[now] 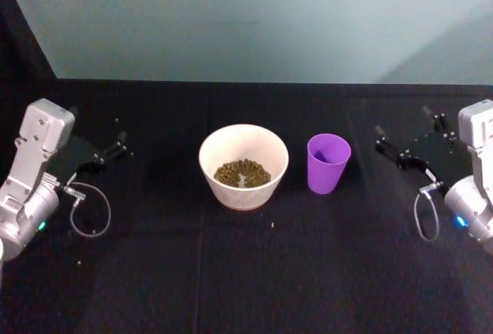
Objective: Pick up the cup and pour the mung beans from the cup into the bowl.
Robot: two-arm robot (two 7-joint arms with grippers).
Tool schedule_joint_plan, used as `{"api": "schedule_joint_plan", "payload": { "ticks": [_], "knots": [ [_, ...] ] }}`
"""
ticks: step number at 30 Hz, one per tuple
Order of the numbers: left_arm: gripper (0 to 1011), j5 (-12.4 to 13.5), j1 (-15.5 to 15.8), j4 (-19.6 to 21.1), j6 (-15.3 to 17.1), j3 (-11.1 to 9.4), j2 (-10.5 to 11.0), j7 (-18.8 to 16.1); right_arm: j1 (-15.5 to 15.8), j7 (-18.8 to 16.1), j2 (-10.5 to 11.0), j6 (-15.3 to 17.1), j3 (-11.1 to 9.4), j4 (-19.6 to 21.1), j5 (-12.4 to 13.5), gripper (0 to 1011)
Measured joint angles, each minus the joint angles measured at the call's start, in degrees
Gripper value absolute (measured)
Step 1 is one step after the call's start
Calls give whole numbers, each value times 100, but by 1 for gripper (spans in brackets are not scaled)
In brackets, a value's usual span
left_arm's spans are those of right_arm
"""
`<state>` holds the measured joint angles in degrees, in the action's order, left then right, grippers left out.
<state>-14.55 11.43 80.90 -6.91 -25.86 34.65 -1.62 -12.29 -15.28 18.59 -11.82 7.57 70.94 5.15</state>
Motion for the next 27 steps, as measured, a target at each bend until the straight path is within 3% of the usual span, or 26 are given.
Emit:
{"api": "schedule_joint_plan", "payload": {
  "ticks": [27],
  "knots": [
    [1000, 0, 0, 0, 0, 0, 0, 0, 0, -5, 0, 6, 0, 0, 10, 1002]
  ]
}}
